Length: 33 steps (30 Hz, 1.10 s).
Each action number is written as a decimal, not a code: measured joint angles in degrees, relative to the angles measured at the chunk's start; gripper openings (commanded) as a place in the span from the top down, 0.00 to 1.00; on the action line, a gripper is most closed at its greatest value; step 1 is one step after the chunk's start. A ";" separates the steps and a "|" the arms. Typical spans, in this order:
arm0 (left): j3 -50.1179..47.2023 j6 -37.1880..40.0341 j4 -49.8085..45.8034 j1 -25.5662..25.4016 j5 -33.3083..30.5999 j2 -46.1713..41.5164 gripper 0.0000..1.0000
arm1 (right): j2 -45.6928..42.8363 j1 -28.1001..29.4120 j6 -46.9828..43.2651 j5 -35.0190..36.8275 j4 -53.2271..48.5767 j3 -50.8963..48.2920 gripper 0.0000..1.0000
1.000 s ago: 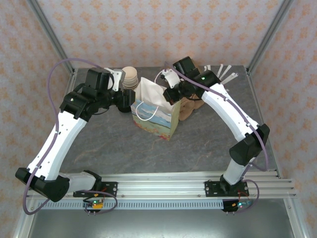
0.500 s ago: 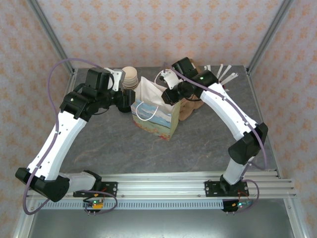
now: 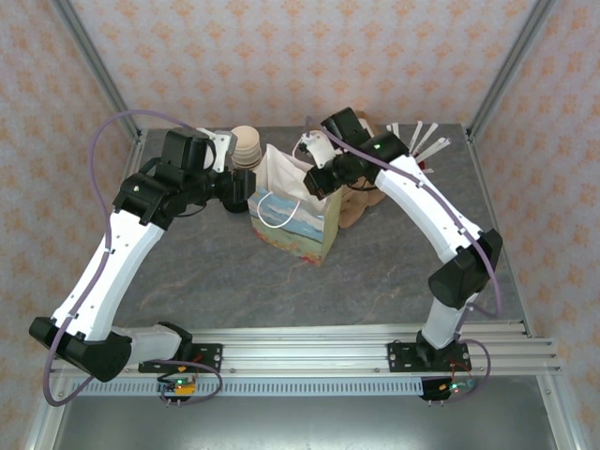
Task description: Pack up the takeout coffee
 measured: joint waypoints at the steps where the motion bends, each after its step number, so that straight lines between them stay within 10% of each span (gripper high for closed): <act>1: 0.00 0.00 0.00 0.00 0.00 0.00 0.39 | 0.33 0.31 -0.04 0.00 0.00 0.13 0.95; 26: -1.77 0.11 0.74 0.00 -2.89 -1.44 0.38 | -1.75 0.48 0.70 7.43 -2.84 7.21 0.53; 33: -13.70 -3.17 9.11 0.00 -16.72 -11.98 0.18 | -22.67 -7.39 7.85 17.11 10.21 -15.13 0.30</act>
